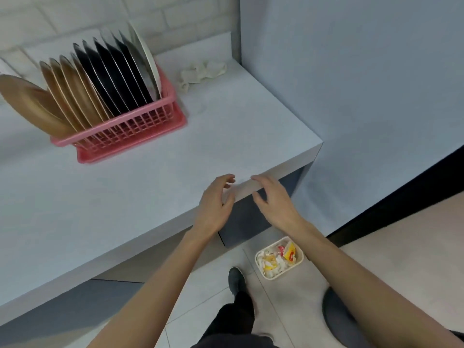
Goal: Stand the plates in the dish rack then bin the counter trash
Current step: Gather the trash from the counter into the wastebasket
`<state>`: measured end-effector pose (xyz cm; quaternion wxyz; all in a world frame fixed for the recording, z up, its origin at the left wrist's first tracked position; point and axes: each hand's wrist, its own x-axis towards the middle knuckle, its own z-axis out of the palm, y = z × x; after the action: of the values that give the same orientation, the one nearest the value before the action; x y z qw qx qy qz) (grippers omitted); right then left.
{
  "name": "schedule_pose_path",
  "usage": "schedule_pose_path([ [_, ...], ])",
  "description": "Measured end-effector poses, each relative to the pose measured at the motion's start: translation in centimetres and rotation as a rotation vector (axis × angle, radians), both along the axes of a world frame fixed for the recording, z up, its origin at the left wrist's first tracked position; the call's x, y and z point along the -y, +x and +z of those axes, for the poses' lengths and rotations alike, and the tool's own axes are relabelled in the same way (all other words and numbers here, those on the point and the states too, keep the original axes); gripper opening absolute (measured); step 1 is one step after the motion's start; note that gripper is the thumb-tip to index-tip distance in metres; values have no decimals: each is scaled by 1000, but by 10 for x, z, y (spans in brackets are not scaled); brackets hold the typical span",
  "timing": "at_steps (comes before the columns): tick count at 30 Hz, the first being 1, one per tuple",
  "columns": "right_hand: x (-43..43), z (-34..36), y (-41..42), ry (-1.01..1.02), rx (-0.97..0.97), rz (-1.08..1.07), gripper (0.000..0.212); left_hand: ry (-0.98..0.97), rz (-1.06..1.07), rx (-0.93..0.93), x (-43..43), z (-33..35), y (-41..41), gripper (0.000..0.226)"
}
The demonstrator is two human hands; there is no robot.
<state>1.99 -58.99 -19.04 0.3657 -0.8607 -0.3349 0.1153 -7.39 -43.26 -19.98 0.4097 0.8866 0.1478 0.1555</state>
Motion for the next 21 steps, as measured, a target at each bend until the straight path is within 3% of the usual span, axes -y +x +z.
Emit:
schedule_pose_path([
  [15,-120,12,146,-419,47,112,54,226,70,-157,-111,-7,94,35],
  [21,-182,22,212,-528,62,64,60,167,105,-185,-147,6,154,31],
])
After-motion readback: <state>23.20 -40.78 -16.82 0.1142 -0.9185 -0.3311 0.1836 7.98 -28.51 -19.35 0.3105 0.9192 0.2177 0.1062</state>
